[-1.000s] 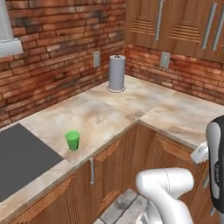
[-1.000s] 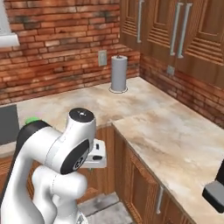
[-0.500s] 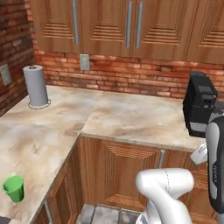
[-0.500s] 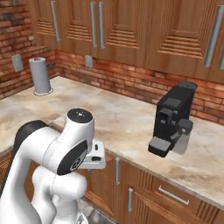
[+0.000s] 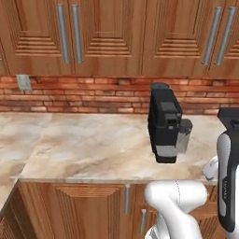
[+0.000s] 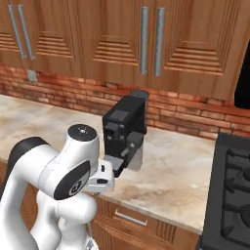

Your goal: Pick the cup and bowl from the counter and place them on the counter next to the sink.

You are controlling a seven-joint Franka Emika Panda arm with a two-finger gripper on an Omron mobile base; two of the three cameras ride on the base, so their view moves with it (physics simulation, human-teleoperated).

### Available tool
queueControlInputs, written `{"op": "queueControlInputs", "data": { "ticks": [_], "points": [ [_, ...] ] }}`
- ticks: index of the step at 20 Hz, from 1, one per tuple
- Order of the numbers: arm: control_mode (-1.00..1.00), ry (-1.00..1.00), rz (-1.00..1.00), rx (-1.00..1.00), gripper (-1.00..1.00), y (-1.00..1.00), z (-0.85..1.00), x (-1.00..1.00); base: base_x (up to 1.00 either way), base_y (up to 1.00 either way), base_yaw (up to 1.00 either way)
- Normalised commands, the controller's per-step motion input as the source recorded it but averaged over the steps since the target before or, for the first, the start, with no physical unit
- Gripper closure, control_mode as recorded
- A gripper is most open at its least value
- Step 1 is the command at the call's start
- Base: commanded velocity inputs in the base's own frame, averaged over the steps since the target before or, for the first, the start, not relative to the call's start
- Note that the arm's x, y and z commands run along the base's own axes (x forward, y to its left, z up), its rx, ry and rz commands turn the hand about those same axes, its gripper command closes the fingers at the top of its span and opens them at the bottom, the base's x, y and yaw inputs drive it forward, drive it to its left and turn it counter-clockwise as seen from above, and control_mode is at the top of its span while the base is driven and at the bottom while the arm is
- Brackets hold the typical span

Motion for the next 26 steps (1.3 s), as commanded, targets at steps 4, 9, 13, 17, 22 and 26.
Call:
{"op": "queueControlInputs", "data": {
  "ticks": [4,9,13,17,22,26],
  "points": [
    [1.0,0.0,0.0,0.0,-1.0,0.0,0.0,0.0,-0.05,-1.0,-0.15],
    [1.0,0.0,0.0,0.0,-1.0,0.0,0.0,0.0,-0.97,-1.0,-0.04],
    [1.0,0.0,0.0,0.0,-1.0,0.0,0.0,0.0,-0.58,-1.0,-0.09],
    [1.0,0.0,0.0,0.0,-1.0,0.0,0.0,0.0,0.0,-1.0,-0.19],
    [1.0,0.0,0.0,0.0,-1.0,0.0,0.0,0.0,0.0,-1.0,-0.19],
    [1.0,0.0,0.0,0.0,-1.0,0.0,0.0,0.0,-0.1,-1.0,-0.17]
  ]
}}
